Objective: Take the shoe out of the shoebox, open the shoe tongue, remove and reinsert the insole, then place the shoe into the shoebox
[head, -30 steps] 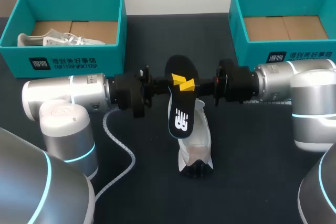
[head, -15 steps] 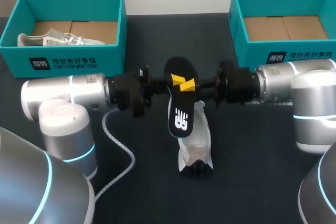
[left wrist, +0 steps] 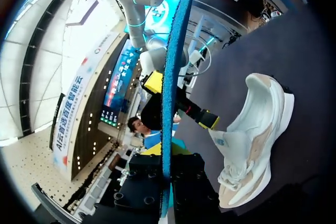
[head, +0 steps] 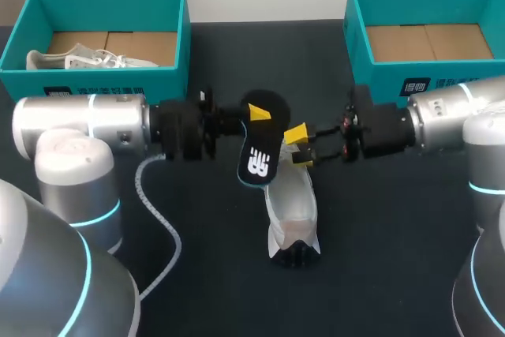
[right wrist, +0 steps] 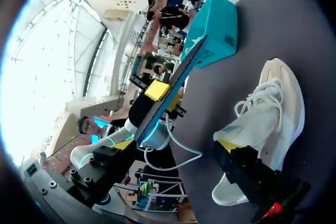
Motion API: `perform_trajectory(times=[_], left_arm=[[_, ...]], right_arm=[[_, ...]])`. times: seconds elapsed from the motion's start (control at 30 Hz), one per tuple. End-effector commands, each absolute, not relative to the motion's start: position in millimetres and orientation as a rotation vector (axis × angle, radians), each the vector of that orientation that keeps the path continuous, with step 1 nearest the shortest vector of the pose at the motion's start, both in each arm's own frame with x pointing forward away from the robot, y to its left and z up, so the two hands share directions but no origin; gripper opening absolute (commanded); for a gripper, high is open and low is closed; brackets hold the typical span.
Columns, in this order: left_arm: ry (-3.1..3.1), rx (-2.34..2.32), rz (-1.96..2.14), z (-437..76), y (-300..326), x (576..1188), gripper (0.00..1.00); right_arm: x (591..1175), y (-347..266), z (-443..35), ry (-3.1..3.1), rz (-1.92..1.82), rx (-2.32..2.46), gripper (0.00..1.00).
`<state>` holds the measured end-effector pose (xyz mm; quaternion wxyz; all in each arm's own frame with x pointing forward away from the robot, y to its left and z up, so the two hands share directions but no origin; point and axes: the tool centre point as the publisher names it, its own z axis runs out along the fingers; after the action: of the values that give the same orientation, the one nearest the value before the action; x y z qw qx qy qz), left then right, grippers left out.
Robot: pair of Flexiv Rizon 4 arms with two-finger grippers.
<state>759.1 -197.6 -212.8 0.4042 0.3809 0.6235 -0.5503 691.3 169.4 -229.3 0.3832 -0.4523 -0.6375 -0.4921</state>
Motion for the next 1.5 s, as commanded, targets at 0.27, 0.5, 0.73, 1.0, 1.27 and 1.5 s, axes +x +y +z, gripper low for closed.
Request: perform_trajectory(times=[0.27, 0.5, 0.73, 1.0, 1.27, 1.5], left_arm=[[1.694, 0.969, -1.457, -186.1, -182.2, 743.8, 0.00], [1.749, 0.915, -1.522, -179.7, -179.4, 742.2, 0.00], [1.749, 0.915, -1.522, -179.7, -179.4, 742.2, 0.00], [1.749, 0.915, -1.522, -179.7, -179.4, 742.2, 0.00], [1.749, 0.915, -1.522, -179.7, -179.4, 742.2, 0.00], [1.749, 0.915, -1.522, -179.7, -179.4, 742.2, 0.00]], right_arm=[[681.2, 164.7, -216.1, -2.119, -1.305, -0.973, 1.00], [677.9, 160.5, -214.1, -2.163, -1.342, -0.976, 1.00], [677.9, 160.5, -214.1, -2.163, -1.342, -0.976, 1.00], [686.6, 148.9, -209.6, -2.518, -1.235, -0.757, 1.00], [688.2, 129.1, -219.7, -2.777, -0.988, -0.512, 1.00], [688.2, 129.1, -219.7, -2.777, -0.988, -0.512, 1.00]])
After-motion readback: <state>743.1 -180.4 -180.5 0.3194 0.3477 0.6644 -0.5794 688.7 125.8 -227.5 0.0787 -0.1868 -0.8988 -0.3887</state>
